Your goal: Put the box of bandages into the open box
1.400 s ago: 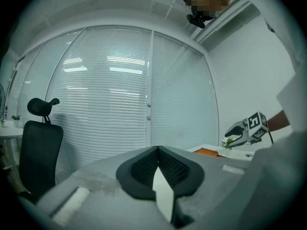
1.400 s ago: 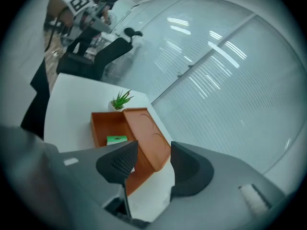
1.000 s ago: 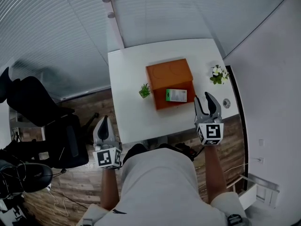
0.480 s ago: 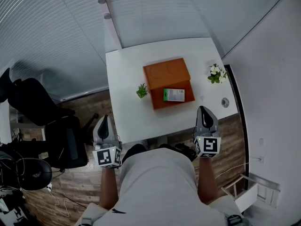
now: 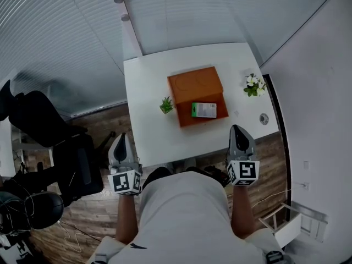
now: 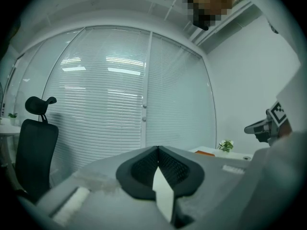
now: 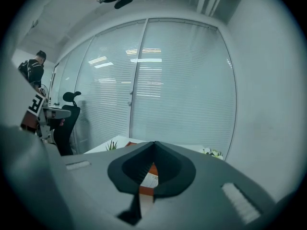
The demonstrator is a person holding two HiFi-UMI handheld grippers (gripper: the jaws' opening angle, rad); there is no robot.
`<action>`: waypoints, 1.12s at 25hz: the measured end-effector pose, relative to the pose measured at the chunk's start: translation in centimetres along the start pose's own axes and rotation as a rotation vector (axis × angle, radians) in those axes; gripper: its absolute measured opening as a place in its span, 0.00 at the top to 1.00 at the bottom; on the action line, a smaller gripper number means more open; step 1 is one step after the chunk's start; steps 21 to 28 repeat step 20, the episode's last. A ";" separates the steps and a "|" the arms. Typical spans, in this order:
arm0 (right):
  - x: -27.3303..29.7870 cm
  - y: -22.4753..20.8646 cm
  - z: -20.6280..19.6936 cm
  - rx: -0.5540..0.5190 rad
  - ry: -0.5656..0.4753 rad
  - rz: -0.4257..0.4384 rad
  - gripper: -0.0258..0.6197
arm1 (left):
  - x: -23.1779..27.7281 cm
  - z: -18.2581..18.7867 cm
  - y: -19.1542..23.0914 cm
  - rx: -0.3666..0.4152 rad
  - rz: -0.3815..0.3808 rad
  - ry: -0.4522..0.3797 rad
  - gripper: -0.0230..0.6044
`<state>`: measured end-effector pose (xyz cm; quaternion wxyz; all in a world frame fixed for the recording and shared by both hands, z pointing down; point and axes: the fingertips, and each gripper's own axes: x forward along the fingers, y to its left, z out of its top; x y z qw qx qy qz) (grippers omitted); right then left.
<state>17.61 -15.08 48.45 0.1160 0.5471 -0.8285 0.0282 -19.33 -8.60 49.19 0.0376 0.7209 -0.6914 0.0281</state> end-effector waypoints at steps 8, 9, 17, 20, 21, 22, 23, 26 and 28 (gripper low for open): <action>0.2 0.2 0.2 0.025 -0.009 0.010 0.96 | 0.0 -0.2 0.1 0.009 -0.007 0.003 0.96; 0.2 0.2 0.2 0.028 -0.010 0.010 0.96 | -0.1 -0.2 0.0 0.010 -0.008 0.003 0.96; -0.2 0.1 0.1 0.031 -0.006 0.009 0.96 | -0.3 -0.5 -0.5 0.017 -0.016 0.010 0.96; -0.3 -0.1 0.1 0.025 -0.003 0.010 0.96 | -0.3 -0.5 -0.7 0.011 -0.013 0.012 0.96; -0.3 -0.1 0.1 0.025 -0.003 0.010 0.96 | -0.3 -0.5 -0.7 0.011 -0.013 0.012 0.96; -0.3 -0.1 0.1 0.025 -0.003 0.010 0.96 | -0.3 -0.5 -0.7 0.011 -0.013 0.012 0.96; -0.3 -0.1 0.1 0.025 -0.003 0.010 0.96 | -0.3 -0.5 -0.7 0.011 -0.013 0.012 0.96; -0.3 -0.1 0.1 0.025 -0.003 0.010 0.96 | -0.3 -0.5 -0.7 0.011 -0.013 0.012 0.96; -0.3 -0.1 0.1 0.025 -0.003 0.010 0.96 | -0.3 -0.5 -0.7 0.011 -0.013 0.012 0.96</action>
